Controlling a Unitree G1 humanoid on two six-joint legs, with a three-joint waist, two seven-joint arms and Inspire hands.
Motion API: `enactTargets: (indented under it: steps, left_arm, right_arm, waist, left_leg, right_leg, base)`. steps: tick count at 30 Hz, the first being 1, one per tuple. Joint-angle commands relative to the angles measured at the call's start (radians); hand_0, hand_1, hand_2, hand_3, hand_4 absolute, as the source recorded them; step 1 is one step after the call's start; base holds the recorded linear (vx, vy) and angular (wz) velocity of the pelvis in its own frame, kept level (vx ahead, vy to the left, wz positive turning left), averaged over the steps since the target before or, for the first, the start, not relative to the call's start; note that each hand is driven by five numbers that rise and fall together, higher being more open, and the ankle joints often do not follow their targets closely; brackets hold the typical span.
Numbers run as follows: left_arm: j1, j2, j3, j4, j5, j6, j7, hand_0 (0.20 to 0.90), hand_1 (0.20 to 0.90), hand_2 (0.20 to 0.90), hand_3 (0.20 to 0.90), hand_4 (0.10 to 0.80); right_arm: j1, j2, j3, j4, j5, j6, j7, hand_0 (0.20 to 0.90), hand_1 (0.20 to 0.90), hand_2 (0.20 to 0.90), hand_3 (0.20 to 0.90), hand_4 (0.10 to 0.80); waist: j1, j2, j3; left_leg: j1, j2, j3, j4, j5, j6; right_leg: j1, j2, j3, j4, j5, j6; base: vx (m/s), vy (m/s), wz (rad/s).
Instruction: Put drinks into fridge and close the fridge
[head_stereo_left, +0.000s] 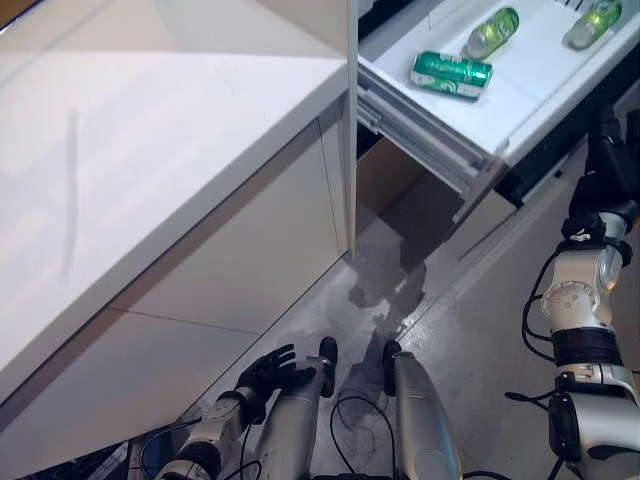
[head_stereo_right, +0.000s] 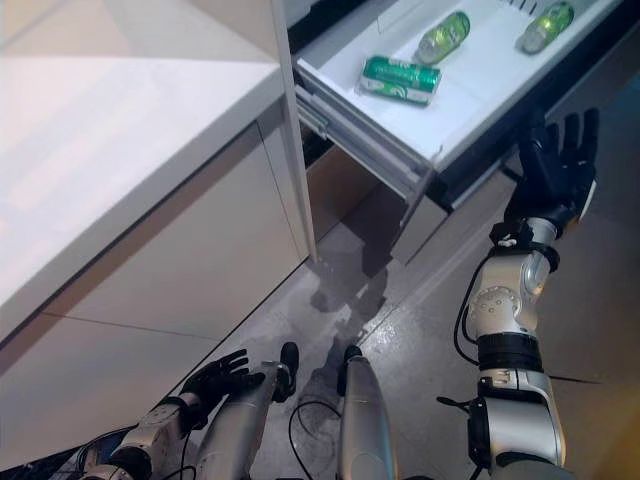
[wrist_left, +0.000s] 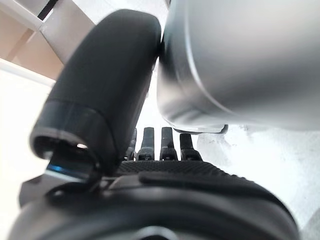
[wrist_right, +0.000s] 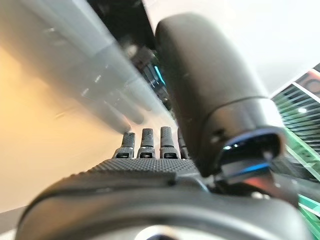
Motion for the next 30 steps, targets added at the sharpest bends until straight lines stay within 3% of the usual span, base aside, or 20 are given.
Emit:
enactTargets:
  steps: [1, 9, 14, 19, 20, 24, 30]
  left_arm:
    - [0.066, 0.05, -0.007, -0.029, -0.017, 0.029, 0.058, 0.9, 0.9, 0.9, 0.9, 0.8]
    - [0.099, 0.07, -0.027, -0.057, -0.025, 0.034, 0.012, 0.9, 0.9, 0.9, 0.9, 0.8]
    - [0.116, 0.084, -0.031, -0.044, -0.011, 0.019, -0.018, 0.9, 0.9, 0.9, 0.9, 0.8]
    - [0.124, 0.093, -0.029, -0.025, 0.017, -0.001, -0.039, 0.9, 0.9, 0.9, 0.9, 0.8]
    - [0.124, 0.094, -0.029, -0.025, 0.019, -0.001, -0.039, 0.9, 0.9, 0.9, 0.9, 0.8]
    - [0.126, 0.1, -0.029, -0.012, 0.051, -0.002, -0.048, 0.9, 0.9, 0.9, 0.9, 0.8]
    - [0.134, 0.105, -0.022, 0.007, 0.078, 0.0, -0.064, 0.9, 0.9, 0.9, 0.9, 0.8]
  right_arm:
    - [-0.2, -0.019, 0.231, -0.046, 0.006, 0.103, 0.223, 0.9, 0.9, 0.9, 0.9, 0.8]
    - [-0.461, -0.059, 0.375, 0.1, -0.064, 0.104, 0.224, 0.9, 0.9, 0.9, 0.9, 0.8]
    - [-0.554, -0.068, 0.423, 0.178, -0.149, 0.056, 0.135, 0.9, 0.9, 0.9, 0.9, 0.8]
    - [-0.56, -0.075, 0.411, 0.199, -0.188, 0.024, 0.067, 0.9, 0.9, 0.9, 0.9, 0.8]
    - [-0.559, -0.075, 0.409, 0.2, -0.188, 0.024, 0.067, 0.9, 0.9, 0.9, 0.9, 0.8]
    - [-0.529, -0.085, 0.392, 0.21, -0.186, 0.023, 0.054, 0.9, 0.9, 0.9, 0.9, 0.8]
    - [-0.368, -0.094, 0.32, 0.158, -0.204, 0.047, 0.074, 0.9, 0.9, 0.9, 0.9, 0.8]
  waist:
    - [0.1, -0.005, -0.021]
    - [0.173, 0.015, -0.013]
    - [0.209, 0.012, -0.021]
    - [0.219, -0.002, -0.032]
    - [0.22, -0.002, -0.03]
    - [0.217, -0.021, -0.045]
    - [0.174, -0.052, -0.093]
  left_leg:
    - [0.004, -0.041, 0.002, 0.206, -0.229, 0.068]
    - [0.012, -0.069, -0.038, 0.17, -0.203, 0.066]
    - [0.057, -0.084, -0.068, 0.109, -0.184, 0.063]
    - [0.11, -0.083, -0.082, 0.06, -0.18, 0.062]
    - [0.104, -0.08, -0.076, 0.048, -0.148, 0.064]
    - [0.152, -0.074, -0.077, 0.022, -0.159, 0.066]
    - [0.25, -0.049, -0.063, -0.059, -0.166, 0.062]
  right_leg:
    - [-0.012, 0.0, -0.068, 0.153, -0.1, -0.07]
    - [0.0, -0.007, -0.086, 0.16, -0.112, -0.078]
    - [0.054, -0.019, -0.093, 0.103, -0.098, -0.069]
    - [0.116, -0.032, -0.096, 0.033, -0.075, -0.053]
    - [0.114, -0.037, -0.108, 0.016, -0.044, -0.061]
    - [0.172, -0.046, -0.107, -0.044, -0.024, -0.047]
    - [0.275, -0.037, -0.079, -0.19, 0.025, -0.018]
  base:
    - [0.003, 0.049, -0.01]
    - [0.051, 0.047, 0.14]
    - [0.116, 0.016, 0.1]
    - [0.091, 0.0, 0.48]
    - [0.031, -0.014, 0.26]
    - [0.1, -0.028, 0.13]
    - [0.117, -0.039, -0.08]
